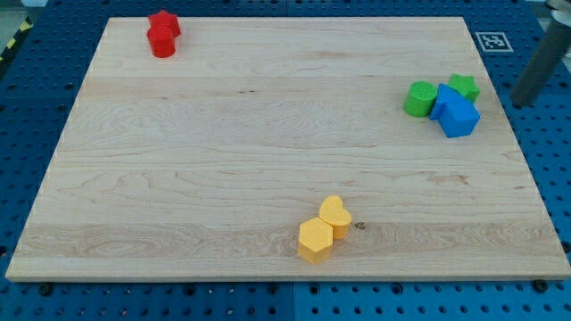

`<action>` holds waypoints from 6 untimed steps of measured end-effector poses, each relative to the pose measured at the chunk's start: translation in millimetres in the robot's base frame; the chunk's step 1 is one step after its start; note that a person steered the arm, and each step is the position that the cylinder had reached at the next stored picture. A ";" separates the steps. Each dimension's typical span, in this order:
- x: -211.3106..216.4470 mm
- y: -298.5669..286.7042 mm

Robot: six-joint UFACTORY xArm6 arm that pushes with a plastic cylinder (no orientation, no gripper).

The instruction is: Slide the yellow hexagon to the center

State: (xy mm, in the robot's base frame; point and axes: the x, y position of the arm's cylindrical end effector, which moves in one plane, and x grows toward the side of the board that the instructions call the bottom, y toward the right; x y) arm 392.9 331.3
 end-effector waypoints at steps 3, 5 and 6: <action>169.7 -98.2; 216.5 -158.9; 216.5 -158.9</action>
State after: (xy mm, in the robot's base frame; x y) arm 609.4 172.4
